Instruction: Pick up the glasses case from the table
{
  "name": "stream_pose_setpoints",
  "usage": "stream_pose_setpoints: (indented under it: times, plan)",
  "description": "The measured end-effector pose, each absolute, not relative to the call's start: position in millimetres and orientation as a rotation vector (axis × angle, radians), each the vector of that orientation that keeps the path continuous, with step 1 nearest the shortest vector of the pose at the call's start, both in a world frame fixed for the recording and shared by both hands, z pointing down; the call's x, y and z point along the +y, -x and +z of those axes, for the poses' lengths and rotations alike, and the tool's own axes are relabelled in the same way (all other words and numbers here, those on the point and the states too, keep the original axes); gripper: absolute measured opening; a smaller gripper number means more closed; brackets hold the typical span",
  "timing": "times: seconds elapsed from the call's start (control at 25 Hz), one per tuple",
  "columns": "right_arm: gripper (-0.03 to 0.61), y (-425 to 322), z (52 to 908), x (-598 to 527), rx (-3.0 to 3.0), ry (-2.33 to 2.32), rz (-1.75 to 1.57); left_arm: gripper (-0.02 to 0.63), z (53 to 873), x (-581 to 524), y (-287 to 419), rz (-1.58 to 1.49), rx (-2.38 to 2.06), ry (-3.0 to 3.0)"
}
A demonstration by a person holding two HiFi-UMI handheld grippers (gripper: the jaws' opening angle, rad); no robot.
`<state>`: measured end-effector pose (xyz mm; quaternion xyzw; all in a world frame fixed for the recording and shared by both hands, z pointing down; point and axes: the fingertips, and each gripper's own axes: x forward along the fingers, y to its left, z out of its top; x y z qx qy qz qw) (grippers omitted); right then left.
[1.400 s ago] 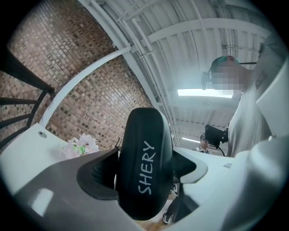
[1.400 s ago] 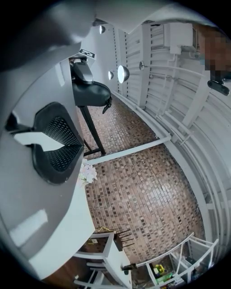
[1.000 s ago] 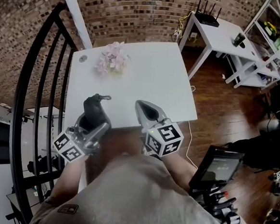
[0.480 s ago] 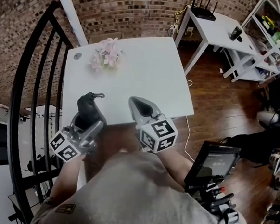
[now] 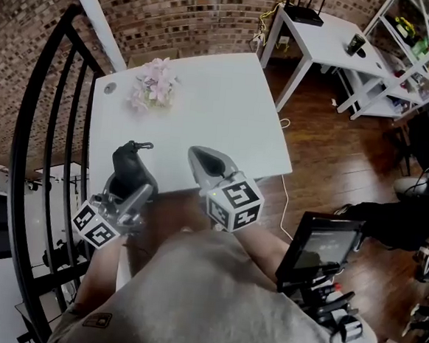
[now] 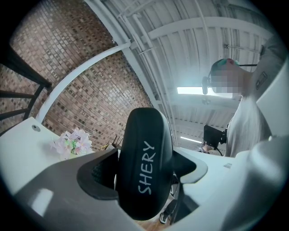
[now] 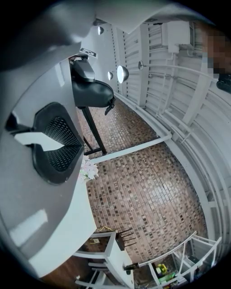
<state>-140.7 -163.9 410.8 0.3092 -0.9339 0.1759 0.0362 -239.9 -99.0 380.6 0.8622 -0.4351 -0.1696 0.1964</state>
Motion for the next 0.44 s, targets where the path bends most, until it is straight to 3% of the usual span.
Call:
stream_pose_setpoints:
  times: [0.44]
  plan:
    - [0.009,143,411,-176,-2.86,-0.936,0.543,0.365,381,-114,239,-0.457,-1.208,-2.405]
